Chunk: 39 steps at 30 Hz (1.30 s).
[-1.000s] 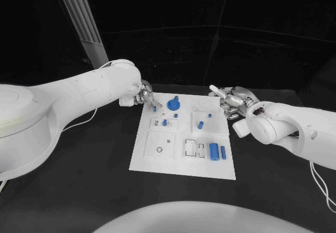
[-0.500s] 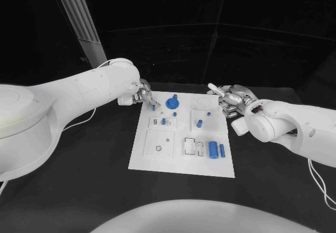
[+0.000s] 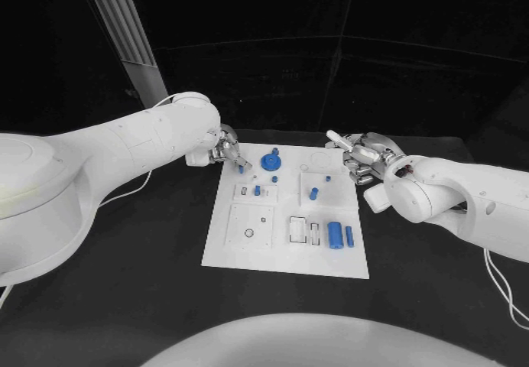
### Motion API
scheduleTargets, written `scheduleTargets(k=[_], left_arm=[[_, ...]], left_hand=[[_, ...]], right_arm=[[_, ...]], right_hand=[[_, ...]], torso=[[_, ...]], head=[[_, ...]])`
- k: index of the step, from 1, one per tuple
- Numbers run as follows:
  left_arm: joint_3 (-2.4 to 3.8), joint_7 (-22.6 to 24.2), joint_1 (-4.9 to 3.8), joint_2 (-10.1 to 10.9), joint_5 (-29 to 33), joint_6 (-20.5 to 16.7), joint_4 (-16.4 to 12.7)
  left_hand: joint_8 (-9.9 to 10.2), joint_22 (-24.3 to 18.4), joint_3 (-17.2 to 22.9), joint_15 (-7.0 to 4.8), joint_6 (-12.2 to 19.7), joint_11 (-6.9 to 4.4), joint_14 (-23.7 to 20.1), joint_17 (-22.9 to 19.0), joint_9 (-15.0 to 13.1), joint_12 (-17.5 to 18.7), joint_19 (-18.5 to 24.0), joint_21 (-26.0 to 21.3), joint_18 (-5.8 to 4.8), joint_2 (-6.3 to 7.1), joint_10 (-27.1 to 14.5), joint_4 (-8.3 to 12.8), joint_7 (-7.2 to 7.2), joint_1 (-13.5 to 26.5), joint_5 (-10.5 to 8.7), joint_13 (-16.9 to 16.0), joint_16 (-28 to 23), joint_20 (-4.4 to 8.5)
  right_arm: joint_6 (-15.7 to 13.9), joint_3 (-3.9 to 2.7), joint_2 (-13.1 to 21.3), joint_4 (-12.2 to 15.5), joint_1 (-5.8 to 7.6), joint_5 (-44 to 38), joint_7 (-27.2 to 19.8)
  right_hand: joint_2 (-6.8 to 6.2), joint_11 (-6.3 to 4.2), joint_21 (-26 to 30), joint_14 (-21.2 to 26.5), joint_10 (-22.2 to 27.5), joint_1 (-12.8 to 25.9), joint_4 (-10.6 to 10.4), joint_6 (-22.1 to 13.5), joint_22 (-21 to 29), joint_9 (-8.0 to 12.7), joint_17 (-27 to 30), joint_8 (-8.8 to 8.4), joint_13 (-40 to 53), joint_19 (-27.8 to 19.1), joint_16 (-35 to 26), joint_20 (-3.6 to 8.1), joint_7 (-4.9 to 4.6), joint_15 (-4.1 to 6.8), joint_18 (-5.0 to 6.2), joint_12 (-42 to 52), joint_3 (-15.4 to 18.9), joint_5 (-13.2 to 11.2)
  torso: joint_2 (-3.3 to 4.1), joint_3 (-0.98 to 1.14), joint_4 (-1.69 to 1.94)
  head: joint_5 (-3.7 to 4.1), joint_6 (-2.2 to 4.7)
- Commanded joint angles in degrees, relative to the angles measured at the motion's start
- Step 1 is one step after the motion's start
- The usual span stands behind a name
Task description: Assemble the parts on the task board
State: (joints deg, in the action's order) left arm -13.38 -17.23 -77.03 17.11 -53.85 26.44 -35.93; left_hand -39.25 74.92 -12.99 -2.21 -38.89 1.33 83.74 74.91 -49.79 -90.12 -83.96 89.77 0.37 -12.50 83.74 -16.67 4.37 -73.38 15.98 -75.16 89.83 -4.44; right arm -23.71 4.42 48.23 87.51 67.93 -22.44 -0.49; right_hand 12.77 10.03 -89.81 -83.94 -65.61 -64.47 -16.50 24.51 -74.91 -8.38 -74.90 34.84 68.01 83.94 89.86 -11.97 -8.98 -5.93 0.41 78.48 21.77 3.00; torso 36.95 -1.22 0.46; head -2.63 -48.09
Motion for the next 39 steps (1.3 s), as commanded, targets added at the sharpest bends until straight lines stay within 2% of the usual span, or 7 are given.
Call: scheduleTargets(k=[1, 8, 19, 23, 33, 36, 39], left_arm=[[0.03, 0.1, -0.07, -0.1, -0.3, -0.3, 0.1], [0.03, 0.1, -0.05, 0.0, -0.3, -0.1, 0.1], [0.03, 0.6, -0.04, 0.1, -0.3, -0.1, 0.1], [0.03, 1.0, -0.04, 0.2, -0.3, -0.1, 0.0], [0.03, 2.6, -0.03, 0.5, -0.2, -1.0, -0.5], [0.03, 3.0, -0.03, 0.7, -0.2, -1.3, -0.6], [0.03, 3.5, -0.03, 0.8, -0.2, -1.7, -0.7]], left_hand=[[0.3, 15.1, 0.5, 0.16, 0.3, -0.36, 6.3, 15.1, 0.1, 0.1, -6.0, 0.2, -0.37, -2.20, 6.3, 0.0, -0.04, -3.2, 0.33, -14.8, 0.2, -0.39], [0.7, 15.1, 2.0, 0.11, 0.3, -0.43, 6.3, 15.1, 0.2, 0.1, -6.0, 0.2, -0.37, -2.56, 6.3, -0.1, -0.07, -4.6, 2.04, -14.8, 0.2, -0.34], [1.6, 15.1, 7.3, 0.03, 0.3, -0.44, 6.3, 15.1, 0.2, 0.1, -6.0, 0.2, -0.37, -0.39, 6.3, -0.2, -0.12, -6.8, 12.58, -14.8, 0.2, -0.25], [1.8, 15.1, 10.8, 0.03, 0.2, -0.40, 6.3, 15.1, 0.1, 0.1, -6.0, 0.2, -0.37, 1.57, 6.3, -0.1, -0.06, -7.3, 15.75, -14.8, 0.2, -0.23], [1.2, 15.1, 22.8, 0.13, 0.1, -0.16, 6.3, 15.1, -1.3, 0.1, -6.0, 0.2, -0.37, 8.33, 6.3, 0.3, 0.29, -10.7, 17.34, -14.8, 0.2, -0.26], [0.9, 15.1, 25.2, 0.20, 0.0, -0.10, 6.3, 15.1, -1.7, 0.1, -6.0, 0.2, -0.37, 9.85, 6.3, 0.5, 0.39, -10.8, 17.29, -14.8, 0.2, -0.37], [0.8, 15.1, 26.1, 0.23, 0.0, -0.04, 6.3, 15.1, -1.9, 0.1, -6.0, 0.2, -0.37, 10.39, 6.3, 0.6, 0.36, -10.9, 17.28, -14.8, 0.2, -0.42]], right_arm=[[0.3, -0.03, 0.0, 0.2, 0.10, -0.1, -0.1], [0.3, -0.03, 0.0, 0.2, 0.10, -0.1, 0.0], [0.3, -0.03, 0.0, 0.1, 0.10, -0.1, 0.2], [0.3, -0.03, 0.0, 0.1, 0.10, -0.2, 0.3], [0.2, -0.03, -0.1, -0.1, 0.10, -0.2, 0.4], [0.2, -0.03, -0.1, -0.1, 0.10, -0.2, 0.4], [0.2, -0.03, -0.1, -0.2, 0.10, -0.2, 0.4]], right_hand=[[0.30, -0.12, -0.2, -6.1, 0.3, -0.1, 0.1, -0.3, -15.1, 0.1, -15.1, 0.37, -0.1, 6.1, 0.1, -0.50, -5.22, -0.46, -0.41, -0.4, 0.1, -0.2], [0.35, -0.09, -0.2, -6.1, 0.5, -0.3, 0.0, -0.4, -15.1, 0.1, -15.1, 0.45, -0.2, 6.1, 0.1, -0.54, -5.24, -0.49, -0.41, -0.4, 0.2, -0.2], [0.35, -0.09, -0.2, -6.1, 0.5, -0.3, 0.0, -0.4, -15.1, 0.1, -15.1, 0.45, -0.2, 6.1, 0.1, -0.54, -5.24, -0.49, -0.41, -0.4, 0.2, -0.2], [0.36, -0.09, -0.2, -6.1, 0.5, -0.3, 0.0, -0.4, -15.1, 0.1, -15.1, 0.46, -0.3, 6.1, 0.1, -0.55, -5.25, -0.50, -0.41, -0.4, 0.2, -0.2], [0.37, -0.08, -0.2, -6.1, 0.5, -0.3, 0.0, -0.4, -15.1, 0.1, -15.1, 0.47, -0.3, 6.1, 0.1, -0.55, -5.25, -0.50, -0.41, -0.4, 0.2, -0.2], [0.37, -0.08, -0.2, -6.1, 0.5, -0.3, 0.0, -0.4, -15.1, 0.1, -15.1, 0.47, -0.3, 6.1, 0.1, -0.55, -5.25, -0.50, -0.41, -0.4, 0.2, -0.2], [0.37, -0.08, -0.2, -6.1, 0.5, -0.3, 0.0, -0.4, -15.1, 0.1, -15.1, 0.47, -0.3, 6.1, 0.1, -0.55, -5.25, -0.50, -0.41, -0.4, 0.2, -0.2]], torso=[[-0.01, -0.01, -0.01], [-0.02, -0.01, -0.03], [-0.01, 0.01, -0.04], [-0.01, -0.02, -0.02], [-0.01, 0.01, 0.01], [-0.02, 0.00, 0.00], [0.00, 0.00, 0.04]], head=[[0.05, -0.03], [0.19, -0.17], [0.39, -0.22], [0.49, -0.28], [0.56, -0.39], [0.54, -0.40], [0.60, -0.40]])
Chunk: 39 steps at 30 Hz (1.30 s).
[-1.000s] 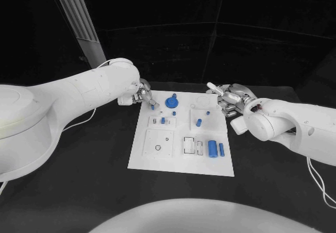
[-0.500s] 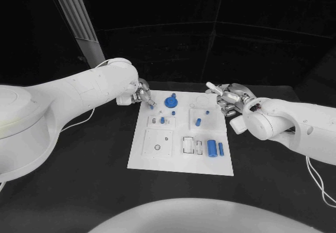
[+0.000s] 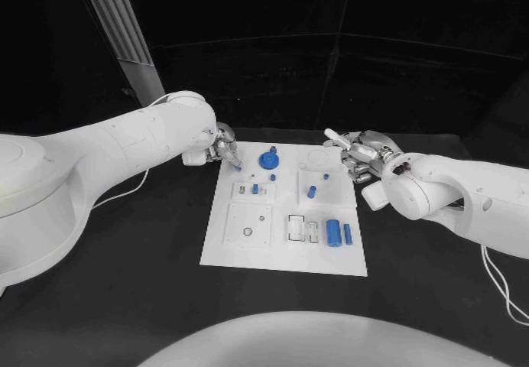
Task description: Assemble the parts on the task board
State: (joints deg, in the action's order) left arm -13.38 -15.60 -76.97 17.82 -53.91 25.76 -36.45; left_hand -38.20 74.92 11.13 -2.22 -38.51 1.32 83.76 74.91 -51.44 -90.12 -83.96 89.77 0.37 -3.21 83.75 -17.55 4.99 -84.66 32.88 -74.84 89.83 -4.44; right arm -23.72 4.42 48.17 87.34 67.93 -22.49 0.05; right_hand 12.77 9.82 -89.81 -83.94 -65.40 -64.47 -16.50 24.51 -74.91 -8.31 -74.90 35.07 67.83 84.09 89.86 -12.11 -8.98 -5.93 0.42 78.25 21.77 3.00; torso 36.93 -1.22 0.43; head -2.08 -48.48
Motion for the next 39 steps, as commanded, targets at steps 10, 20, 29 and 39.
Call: scheduleTargets(k=[10, 20, 29, 39], left_arm=[[0.03, 7.6, -0.50, 2.9, 0.0, -7.7, -3.3], [0.02, 4.5, -2.95, 9.4, 8.1, -3.8, -11.6], [0.00, -2.4, -3.55, 13.4, 10.9, -0.1, -18.0], [-0.01, -10.4, -3.54, 15.5, 11.7, -0.7, -24.5]], left_hand=[[-0.5, 15.1, 3.8, 0.28, -0.9, 0.03, 6.2, 15.1, -0.6, 0.1, -6.0, 0.2, -0.37, 1.72, 6.3, 1.3, -0.20, 0.8, 0.42, -15.2, 0.2, -0.45], [-0.8, 15.1, 5.4, 0.22, -2.1, -0.09, 6.2, 15.1, -0.7, 0.1, -6.0, 0.2, -0.37, 2.48, 6.3, 1.1, -0.37, 1.9, 0.43, -15.2, 0.2, -0.42], [-1.0, 15.1, 6.1, 0.09, -3.0, -0.28, 6.2, 15.1, -0.7, 0.1, -6.0, 0.2, -0.37, 3.13, 6.3, 1.3, -0.61, 2.1, 0.42, -15.2, 0.2, -0.38], [-0.9, 15.1, 7.0, -0.01, -3.4, -0.38, 6.2, 15.1, -0.6, 0.1, -6.0, 0.2, -0.37, 2.84, 6.3, 1.2, -0.68, 2.4, 0.49, -15.2, 0.2, -0.32]], right_arm=[[0.2, -0.03, 0.2, -0.1, 0.09, -0.2, -0.2], [0.2, -0.03, 0.7, -0.1, 0.09, -0.2, -0.1], [0.0, -0.02, 0.8, 0.1, 0.08, -0.2, -0.2], [0.0, -0.02, 0.9, 0.2, 0.08, -0.2, -0.3]], right_hand=[[0.42, 0.14, -0.2, -6.1, 0.3, -0.3, 0.0, -0.4, -15.1, 0.1, -15.1, 0.25, -0.1, 5.9, 0.1, -0.41, -5.26, -0.51, -0.42, -0.2, 0.2, -0.2], [0.47, 0.14, -0.2, -6.1, 0.3, -0.3, 0.0, -0.4, -15.1, 0.1, -15.1, 0.27, -0.1, 5.9, 0.1, -0.42, -5.27, -0.51, -0.42, -0.2, 0.2, -0.2], [0.47, 0.14, -0.2, -6.1, 0.3, -0.3, 0.0, -0.4, -15.1, 0.1, -15.1, 0.27, -0.1, 5.9, 0.1, -0.42, -5.27, -0.51, -0.42, -0.2, 0.2, -0.2], [0.47, 0.14, -0.2, -6.1, 0.3, -0.3, 0.0, -0.4, -15.1, 0.1, -15.1, 0.27, -0.1, 5.9, 0.1, -0.42, -5.27, -0.51, -0.42, -0.2, 0.2, -0.2]], torso=[[-0.10, 0.01, 0.23], [0.02, -0.03, 0.18], [0.07, 0.00, 0.07], [0.02, -0.01, 0.04]], head=[[0.23, -0.08], [0.06, -0.31], [-0.21, -0.68], [-0.35, -1.06]])
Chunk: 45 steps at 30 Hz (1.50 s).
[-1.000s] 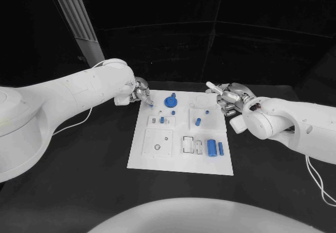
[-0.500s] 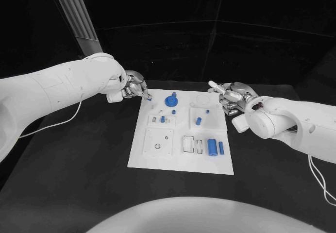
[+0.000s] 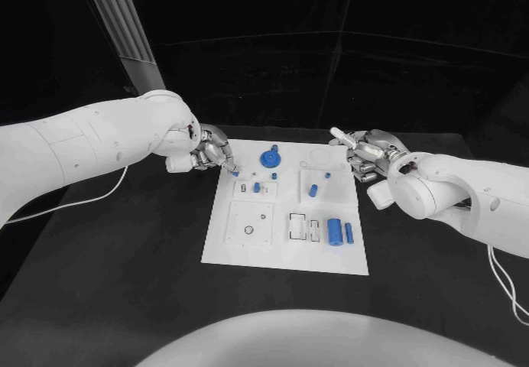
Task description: Assemble the parts on the task board
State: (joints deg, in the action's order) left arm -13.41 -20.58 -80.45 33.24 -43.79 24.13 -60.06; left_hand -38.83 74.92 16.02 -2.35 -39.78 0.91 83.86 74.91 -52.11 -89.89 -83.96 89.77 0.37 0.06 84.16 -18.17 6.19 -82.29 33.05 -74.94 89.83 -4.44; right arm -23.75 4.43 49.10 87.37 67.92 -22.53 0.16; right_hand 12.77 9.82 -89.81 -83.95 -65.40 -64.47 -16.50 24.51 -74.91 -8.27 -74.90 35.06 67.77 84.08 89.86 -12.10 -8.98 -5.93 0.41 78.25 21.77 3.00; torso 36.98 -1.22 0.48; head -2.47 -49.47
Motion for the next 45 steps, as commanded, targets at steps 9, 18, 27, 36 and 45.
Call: scheduleTargets(k=[9, 18, 27, 36, 45], left_arm=[[0.02, -7.3, 0.16, -0.3, 1.6, -0.7, -2.2], [0.02, -7.4, 0.59, -1.4, 0.6, -1.2, -1.9], [0.02, -6.2, 1.19, -2.6, -2.9, -2.4, -1.5], [0.02, -6.5, 1.45, -3.2, -3.4, -2.3, -1.1], [0.02, -7.0, 1.66, -3.6, -3.5, -1.7, -0.3]], left_hand=[[-0.1, 15.1, 3.1, 0.05, -2.2, 0.00, 6.1, 15.1, 0.1, -0.1, -6.0, 0.2, -0.37, -0.52, 5.8, 1.9, -1.89, 0.2, 0.35, -15.1, 0.2, -0.27], [0.2, 15.1, 4.1, 0.03, -2.0, 0.04, 6.1, 15.1, 0.1, -0.1, -6.0, 0.2, -0.37, -0.46, 5.8, 2.1, -1.81, 0.2, 0.33, -15.1, 0.2, -0.26], [0.2, 15.1, 4.4, 0.04, -1.9, 0.07, 6.1, 15.1, 0.1, -0.1, -6.0, 0.2, -0.37, -0.45, 5.8, 2.1, -1.77, 0.3, 0.33, -15.1, 0.2, -0.27], [0.3, 15.1, 4.5, 0.04, -1.9, 0.09, 6.1, 15.1, 0.1, -0.1, -6.0, 0.2, -0.37, -0.44, 5.8, 2.1, -1.75, 0.3, 0.30, -15.1, 0.2, -0.27], [0.3, 15.1, 4.8, 0.06, -1.8, 0.13, 6.1, 15.1, 0.1, -0.1, -6.0, 0.2, -0.37, -0.40, 5.8, 2.1, -1.69, 0.4, 0.15, -15.1, 0.2, -0.29]], right_arm=[[0.0, -0.04, 0.0, 0.2, 0.09, -0.2, -0.5], [0.0, -0.04, 0.0, 0.2, 0.09, -0.2, -0.5], [0.1, -0.04, -0.2, 0.2, 0.09, -0.2, -0.5], [0.2, -0.04, -0.2, 0.2, 0.09, -0.2, -0.5], [0.2, -0.04, -0.2, 0.2, 0.09, -0.2, -0.5]], right_hand=[[0.47, 0.14, -0.2, -6.1, 0.3, -0.3, 0.0, -0.4, -15.1, 0.1, -15.1, 0.27, -0.1, 5.9, 0.1, -0.43, -5.27, -0.51, -0.41, -0.2, 0.2, -0.2], [0.47, 0.14, -0.2, -6.1, 0.3, -0.3, 0.0, -0.4, -15.1, 0.1, -15.1, 0.27, -0.1, 5.9, 0.1, -0.43, -5.27, -0.51, -0.41, -0.2, 0.2, -0.2], [0.47, 0.14, -0.2, -6.1, 0.3, -0.3, 0.0, -0.4, -15.1, 0.1, -15.1, 0.27, -0.1, 5.9, 0.1, -0.43, -5.27, -0.51, -0.41, -0.2, 0.2, -0.2], [0.47, 0.14, -0.2, -6.1, 0.3, -0.3, 0.0, -0.4, -15.1, 0.1, -15.1, 0.27, -0.1, 5.9, 0.1, -0.43, -5.27, -0.51, -0.41, -0.2, 0.2, -0.2], [0.47, 0.14, -0.2, -6.1, 0.3, -0.3, 0.0, -0.4, -15.1, 0.1, -15.1, 0.27, -0.1, 5.9, 0.1, -0.43, -5.27, -0.51, -0.41, -0.2, 0.2, -0.2]], torso=[[-0.05, -0.02, -0.05], [0.00, -0.02, -0.04], [-0.02, 0.00, -0.02], [-0.05, 0.01, -0.04], [-0.04, 0.00, -0.02]], head=[[-0.05, -0.31], [-0.10, -0.31], [-0.14, -0.49], [-0.07, -0.53], [-0.02, -0.53]])
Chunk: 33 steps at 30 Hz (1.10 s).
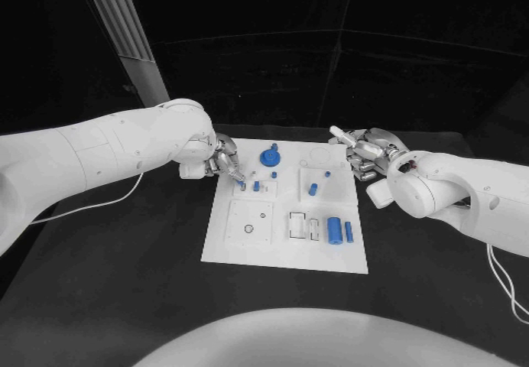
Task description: Assemble the parts on the task board
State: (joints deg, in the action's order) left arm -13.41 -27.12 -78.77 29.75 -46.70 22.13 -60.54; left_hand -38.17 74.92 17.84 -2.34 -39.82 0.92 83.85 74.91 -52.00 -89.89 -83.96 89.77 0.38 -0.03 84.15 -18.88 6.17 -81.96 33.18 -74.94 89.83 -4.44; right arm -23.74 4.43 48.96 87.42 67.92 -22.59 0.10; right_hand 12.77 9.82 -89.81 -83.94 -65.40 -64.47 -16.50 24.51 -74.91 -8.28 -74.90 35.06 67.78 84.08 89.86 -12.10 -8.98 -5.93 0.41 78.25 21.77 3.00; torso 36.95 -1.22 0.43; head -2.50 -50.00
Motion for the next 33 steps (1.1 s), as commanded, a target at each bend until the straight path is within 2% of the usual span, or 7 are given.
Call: scheduleTargets(k=[1, 23, 33], left_arm=[[0.02, -0.5, 0.00, -0.2, -0.5, 0.3, 0.2], [0.02, -1.1, 0.40, -0.5, -0.6, 1.2, 0.1], [0.02, -1.5, 0.45, -0.7, -0.5, 1.7, 0.3]], left_hand=[[-0.3, 15.1, 3.0, 0.05, -1.8, 0.13, 6.2, 15.1, -0.1, -0.1, -6.0, 0.2, -0.38, -0.30, 5.9, 2.8, -1.66, 0.1, 0.00, -15.1, 0.2, -0.29], [-0.2, 15.1, 3.4, 0.10, -1.7, 0.20, 6.2, 15.1, -0.1, -0.1, -6.0, 0.2, -0.38, -0.25, 5.9, 2.6, -1.60, 0.4, -0.26, -15.1, 0.2, -0.32], [-0.2, 15.1, 3.6, 0.12, -1.6, 0.22, 6.2, 15.1, -0.1, -0.1, -6.0, 0.2, -0.38, -0.26, 5.9, 2.6, -1.58, 0.6, -0.38, -15.1, 0.2, -0.33]], right_arm=[[0.2, -0.03, 0.0, 0.1, 0.09, -0.2, -0.5], [0.2, -0.03, 0.0, 0.2, 0.09, -0.2, -0.4], [0.1, -0.03, 0.0, 0.3, 0.09, -0.2, -0.4]], right_hand=[[0.47, 0.14, -0.2, -6.1, 0.3, -0.3, 0.0, -0.4, -15.1, 0.1, -15.1, 0.27, -0.1, 5.9, 0.1, -0.43, -5.26, -0.51, -0.41, -0.2, 0.2, -0.2], [0.64, 0.17, -0.2, -6.1, 0.4, -0.5, 0.0, -0.5, -15.1, 0.1, -15.1, 0.38, -0.2, 5.9, 0.1, -0.48, -5.29, -0.55, -0.41, -0.2, 0.2, -0.2], [0.64, 0.17, -0.2, -6.1, 0.4, -0.5, 0.0, -0.5, -15.1, 0.1, -15.1, 0.38, -0.2, 5.9, 0.1, -0.48, -5.29, -0.55, -0.41, -0.2, 0.2, -0.2]], torso=[[-0.01, -0.01, 0.04], [0.00, 0.01, -0.01], [0.02, 0.00, -0.01]], head=[[0.00, 0.00], [0.32, 0.00], [0.13, 0.00]])
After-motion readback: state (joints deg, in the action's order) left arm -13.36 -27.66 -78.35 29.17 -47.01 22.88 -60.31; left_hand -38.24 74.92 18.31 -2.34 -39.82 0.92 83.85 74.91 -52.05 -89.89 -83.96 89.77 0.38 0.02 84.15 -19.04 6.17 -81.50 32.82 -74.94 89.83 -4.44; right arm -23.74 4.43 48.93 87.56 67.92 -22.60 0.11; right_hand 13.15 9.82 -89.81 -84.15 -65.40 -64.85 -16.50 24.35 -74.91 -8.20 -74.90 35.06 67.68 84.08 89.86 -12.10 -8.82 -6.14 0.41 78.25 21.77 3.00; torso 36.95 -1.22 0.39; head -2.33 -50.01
